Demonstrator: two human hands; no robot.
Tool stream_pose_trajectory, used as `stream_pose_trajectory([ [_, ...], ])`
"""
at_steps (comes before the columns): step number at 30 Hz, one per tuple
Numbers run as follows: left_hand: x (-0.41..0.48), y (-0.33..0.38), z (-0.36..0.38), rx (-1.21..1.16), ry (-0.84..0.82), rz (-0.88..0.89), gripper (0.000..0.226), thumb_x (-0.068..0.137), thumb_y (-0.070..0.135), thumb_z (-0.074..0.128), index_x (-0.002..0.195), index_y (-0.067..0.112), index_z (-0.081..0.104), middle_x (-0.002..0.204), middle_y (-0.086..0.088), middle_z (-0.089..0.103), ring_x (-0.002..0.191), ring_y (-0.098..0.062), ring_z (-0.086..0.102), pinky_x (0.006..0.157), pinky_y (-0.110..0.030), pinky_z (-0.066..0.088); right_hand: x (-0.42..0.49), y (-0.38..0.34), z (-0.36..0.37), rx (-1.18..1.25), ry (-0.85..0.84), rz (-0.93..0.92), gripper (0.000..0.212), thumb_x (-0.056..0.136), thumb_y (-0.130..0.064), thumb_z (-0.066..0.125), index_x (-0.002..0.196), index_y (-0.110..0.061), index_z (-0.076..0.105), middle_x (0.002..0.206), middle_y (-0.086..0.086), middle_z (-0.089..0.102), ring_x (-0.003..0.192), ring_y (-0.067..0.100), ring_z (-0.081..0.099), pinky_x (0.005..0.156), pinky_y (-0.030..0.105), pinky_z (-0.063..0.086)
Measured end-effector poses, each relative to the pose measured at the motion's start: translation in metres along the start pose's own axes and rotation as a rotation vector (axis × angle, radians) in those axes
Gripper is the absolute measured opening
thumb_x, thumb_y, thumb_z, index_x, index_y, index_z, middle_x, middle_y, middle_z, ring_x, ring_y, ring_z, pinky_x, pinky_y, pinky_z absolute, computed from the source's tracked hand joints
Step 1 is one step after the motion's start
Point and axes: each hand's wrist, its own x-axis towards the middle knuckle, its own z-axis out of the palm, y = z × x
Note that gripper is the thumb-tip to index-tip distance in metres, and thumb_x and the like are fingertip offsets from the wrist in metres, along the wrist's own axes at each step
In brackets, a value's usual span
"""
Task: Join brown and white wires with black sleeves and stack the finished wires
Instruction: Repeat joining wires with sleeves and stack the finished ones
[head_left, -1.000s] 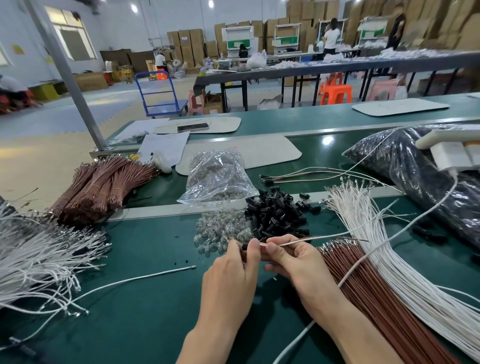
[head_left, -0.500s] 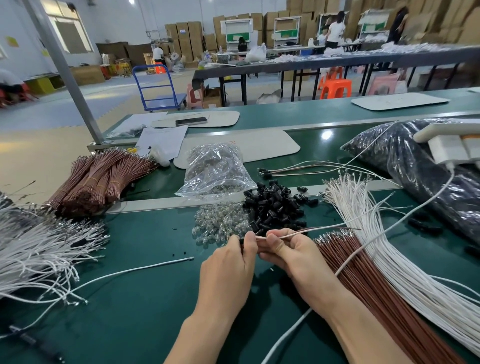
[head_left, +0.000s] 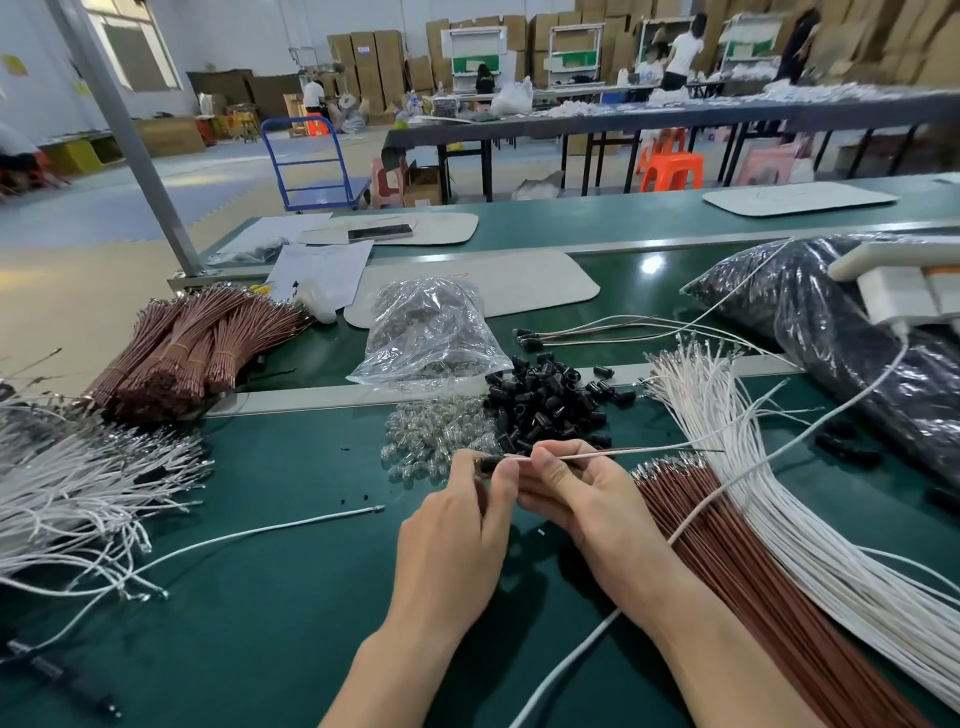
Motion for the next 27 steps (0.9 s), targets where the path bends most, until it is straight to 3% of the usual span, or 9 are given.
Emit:
stream_pose_trajectory([
  [2, 0.001, 0.0, 0.0, -0.133, 0.003, -0.008, 0.032, 0.098, 0.068, 0.024, 0.096, 0.045, 0.045, 0.072, 0.015, 0.065, 0.061, -0.006, 0.058, 0.058, -0.032, 0.044, 0.0, -0.001, 0.001, -0.003, 0.009, 0.001, 0.032, 0.085, -0.028, 0.067, 0.108, -0.006, 0.06, 0.104, 0.017, 0.076, 0.1, 0.028, 0.074, 0.073, 0.023, 0.058],
  [4, 0.004, 0.0, -0.001, -0.336, 0.01, -0.055, 0.027, 0.104, 0.056, 0.033, 0.091, 0.041, 0.052, 0.073, 0.008, 0.065, 0.054, -0.008, 0.054, 0.057, -0.037, 0.047, -0.001, -0.001, 0.002, 0.0, 0.036, 0.002, 0.036, 0.082, -0.031, 0.069, 0.109, -0.007, 0.062, 0.104, 0.017, 0.076, 0.099, 0.028, 0.074, 0.072, 0.024, 0.058],
  [8, 0.01, -0.002, -0.009, -0.646, 0.073, -0.208, 0.034, 0.104, 0.046, 0.042, 0.083, 0.026, 0.059, 0.071, 0.003, 0.064, 0.049, -0.011, 0.051, 0.045, -0.021, 0.04, -0.001, -0.002, 0.004, 0.017, 0.078, -0.013, 0.036, 0.08, -0.035, 0.07, 0.107, -0.012, 0.066, 0.102, 0.015, 0.077, 0.089, 0.022, 0.075, 0.065, 0.023, 0.057],
  [11, 0.019, -0.009, -0.017, -0.834, 0.198, -0.398, 0.038, 0.106, 0.042, 0.043, 0.091, 0.012, 0.061, 0.067, 0.004, 0.063, 0.047, -0.008, 0.05, 0.041, -0.02, 0.04, -0.002, -0.004, 0.005, 0.042, 0.107, -0.023, 0.026, 0.078, -0.035, 0.071, 0.099, -0.019, 0.074, 0.1, 0.015, 0.077, 0.082, 0.019, 0.075, 0.062, 0.023, 0.057],
  [17, 0.024, -0.013, -0.029, -1.128, 0.256, -0.566, 0.027, 0.104, 0.036, 0.052, 0.095, 0.015, 0.068, 0.064, 0.004, 0.059, 0.046, -0.006, 0.048, 0.04, -0.018, 0.041, -0.008, -0.014, 0.008, -0.031, 0.212, -0.148, 0.019, 0.082, -0.038, 0.068, 0.097, -0.031, 0.077, 0.099, 0.008, 0.078, 0.081, 0.019, 0.074, 0.056, 0.025, 0.056],
  [24, 0.04, -0.015, -0.049, -1.524, 0.4, -0.668, 0.024, 0.108, 0.03, 0.045, 0.093, 0.016, 0.057, 0.064, 0.007, 0.054, 0.045, -0.004, 0.045, 0.042, -0.015, 0.04, -0.006, -0.038, 0.021, -0.063, 0.272, -0.297, 0.012, 0.094, -0.029, 0.065, 0.099, -0.021, 0.072, 0.092, 0.004, 0.077, 0.079, 0.016, 0.072, 0.056, 0.024, 0.056],
  [27, 0.045, -0.014, -0.051, -1.57, 0.386, -0.67, 0.023, 0.107, 0.028, 0.046, 0.091, 0.017, 0.057, 0.064, 0.007, 0.056, 0.045, -0.003, 0.046, 0.042, -0.014, 0.04, 0.001, -0.056, 0.023, -0.122, 0.297, -0.369, 0.011, 0.096, -0.024, 0.064, 0.103, -0.02, 0.071, 0.089, 0.001, 0.077, 0.079, 0.011, 0.071, 0.058, 0.021, 0.055],
])
